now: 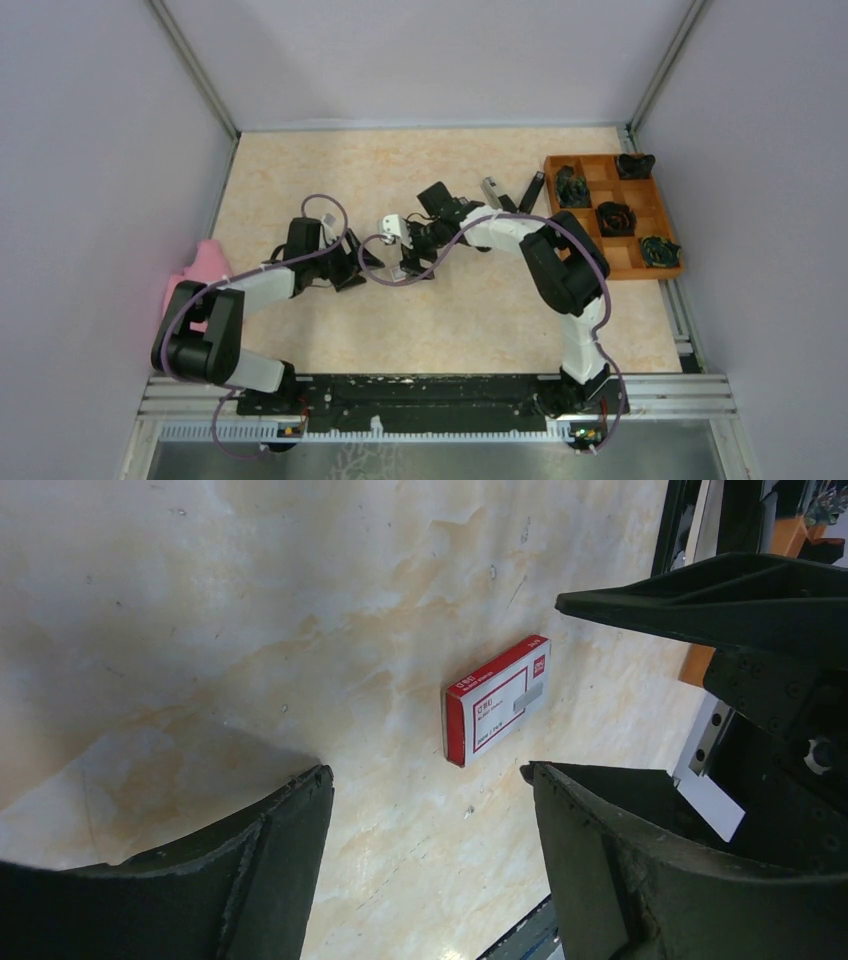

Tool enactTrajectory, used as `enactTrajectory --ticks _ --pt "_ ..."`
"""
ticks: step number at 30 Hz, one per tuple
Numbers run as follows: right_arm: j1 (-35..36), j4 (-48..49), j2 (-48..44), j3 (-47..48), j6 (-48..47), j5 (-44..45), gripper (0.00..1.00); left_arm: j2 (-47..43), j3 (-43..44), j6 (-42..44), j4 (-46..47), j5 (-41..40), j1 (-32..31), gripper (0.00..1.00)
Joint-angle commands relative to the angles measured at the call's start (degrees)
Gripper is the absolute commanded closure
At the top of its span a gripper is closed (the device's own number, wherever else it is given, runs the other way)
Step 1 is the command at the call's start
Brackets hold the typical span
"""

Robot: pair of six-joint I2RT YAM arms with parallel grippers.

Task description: Load the staples into the stapler

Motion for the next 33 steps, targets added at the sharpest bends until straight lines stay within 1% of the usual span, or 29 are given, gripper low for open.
enactTrajectory --ticks 1,9,14,19,23,30,33 --pt "1.16 -3.96 2.17 4.69 -2.05 0.78 0.19 2.02 -1.41 0.37 1.73 1.55 0.42 0.21" --pt "2.27 -4.53 3.63 4.82 -2.29 3.94 0.26 4.48 -2.13 -0.49 5.53 3.98 0.85 0.26" --pt "2.75 -5.6 4.77 5.61 -2.05 5.02 0.32 5.97 -2.54 -0.88 7.65 5.71 1.62 0.3" --pt "3.5 -7.05 4.67 5.35 -2.56 7.96 0.39 7.37 -3.25 -1.42 10.31 7.58 2.09 0.33" --pt "4.3 -5.93 3.58 3.53 -2.09 10.17 0.41 9.32 -3.45 -1.42 12.48 9.31 2.09 0.34" --pt "5.22 -5.04 1.51 0.37 -0.49 12.39 0.46 12.19 -5.05 -2.74 19.24 12.97 2.09 0.41" --pt "5.47 -5.07 0.81 -0.79 0.25 13.48 0.49 13.1 -5.57 -3.21 21.2 13.84 2.09 0.46"
